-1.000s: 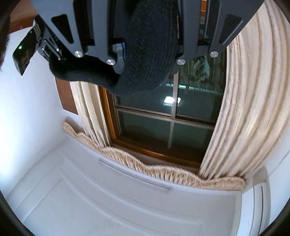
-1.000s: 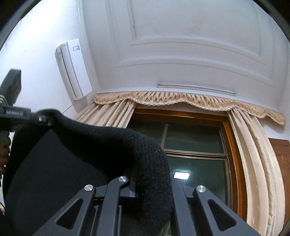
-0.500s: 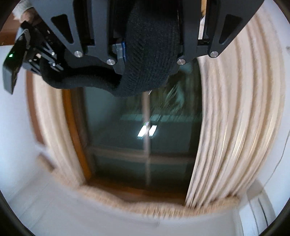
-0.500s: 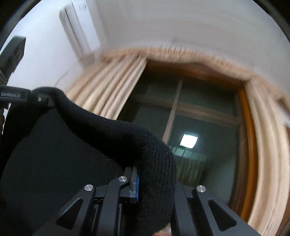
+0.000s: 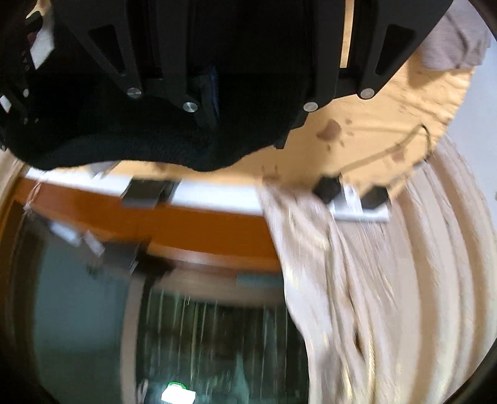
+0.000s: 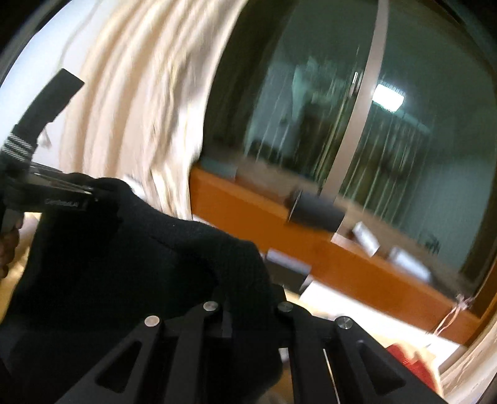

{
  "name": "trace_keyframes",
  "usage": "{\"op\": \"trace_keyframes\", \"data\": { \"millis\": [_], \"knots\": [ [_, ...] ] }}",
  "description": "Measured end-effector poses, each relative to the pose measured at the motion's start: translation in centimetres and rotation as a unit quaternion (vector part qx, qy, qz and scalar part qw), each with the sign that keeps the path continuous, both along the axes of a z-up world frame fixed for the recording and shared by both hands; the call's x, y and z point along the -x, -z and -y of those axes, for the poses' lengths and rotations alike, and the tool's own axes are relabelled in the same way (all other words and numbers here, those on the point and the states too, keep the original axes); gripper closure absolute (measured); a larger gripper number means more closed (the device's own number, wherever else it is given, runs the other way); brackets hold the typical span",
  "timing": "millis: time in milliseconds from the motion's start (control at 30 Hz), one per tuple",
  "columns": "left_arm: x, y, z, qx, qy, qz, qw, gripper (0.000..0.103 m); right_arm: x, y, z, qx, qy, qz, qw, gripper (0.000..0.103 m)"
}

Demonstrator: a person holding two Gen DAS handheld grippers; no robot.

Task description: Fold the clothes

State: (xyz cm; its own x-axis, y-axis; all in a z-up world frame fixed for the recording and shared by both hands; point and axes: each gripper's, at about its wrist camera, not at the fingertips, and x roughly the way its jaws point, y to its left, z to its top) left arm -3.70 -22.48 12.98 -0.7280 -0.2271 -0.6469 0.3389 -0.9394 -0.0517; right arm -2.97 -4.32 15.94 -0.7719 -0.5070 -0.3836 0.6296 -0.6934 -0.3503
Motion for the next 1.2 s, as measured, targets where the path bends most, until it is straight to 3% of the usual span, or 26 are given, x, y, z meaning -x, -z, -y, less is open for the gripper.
{"op": "trace_keyframes", "data": {
  "millis": [200, 267, 333, 367, 400, 433, 467, 533, 700, 833, 1000, 1067, 1200],
  "knots": [
    [5.1, 5.6, 1.5, -0.018, 0.004, 0.077, 0.9969, 0.069, 6.5, 6.9, 1.7, -0.041, 0.001, 0.117, 0.992, 0.097],
    [6.2, 7.6, 2.2, -0.038, 0.0, 0.107, 0.9936, 0.063, 8.0, 8.7, 1.9, -0.048, -0.009, 0.159, 0.986, 0.097],
    [6.9, 9.5, 3.1, -0.062, -0.006, 0.131, 0.9894, 0.046, 9.3, 10.1, 1.5, -0.042, -0.024, 0.206, 0.977, 0.091],
    [6.8, 9.5, 3.1, -0.06, -0.005, 0.121, 0.9909, 0.043, 9.7, 10.3, 1.1, -0.033, -0.026, 0.221, 0.974, 0.085],
    [6.8, 9.6, 3.1, -0.051, -0.011, 0.126, 0.9907, 0.033, 9.9, 10.0, 0.5, -0.018, -0.029, 0.229, 0.973, 0.082],
    [6.7, 9.6, 3.3, -0.051, -0.015, 0.128, 0.9903, 0.028, 10.0, 9.8, -0.1, -0.003, -0.031, 0.237, 0.971, 0.073],
    [6.6, 9.6, 3.4, -0.051, -0.019, 0.131, 0.99, 0.027, 9.9, 9.4, -0.9, 0.012, -0.03, 0.238, 0.971, 0.049],
    [6.2, 9.4, 3.9, -0.055, -0.025, 0.133, 0.9894, 0.023, 9.9, 8.2, -2.6, 0.048, -0.025, 0.228, 0.972, 0.021],
    [4.1, 8.5, 5.5, -0.08, -0.053, 0.117, 0.9885, 0.023, 8.0, 5.0, -8.9, 0.125, -0.019, 0.182, 0.975, 0.021],
    [3.0, 7.9, 6.0, -0.087, -0.06, 0.104, 0.9889, 0.023, 5.4, 2.7, -12.9, 0.115, -0.01, 0.131, 0.985, 0.021],
    [1.6, 6.7, 4.6, -0.087, -0.049, 0.092, 0.9907, 0.023, 2.6, 1.9, -17.0, 0.124, -0.002, 0.115, 0.986, 0.021],
    [1.1, 6.3, 3.7, -0.087, -0.037, 0.089, 0.9916, 0.023, 1.6, 2.5, -17.5, 0.097, -0.004, 0.123, 0.988, 0.021],
    [-0.1, 5.6, 1.5, -0.08, -0.005, 0.086, 0.9931, 0.022, 0.2, 6.4, -15.4, -0.054, 0.012, 0.095, 0.994, 0.021]
  ]
}}
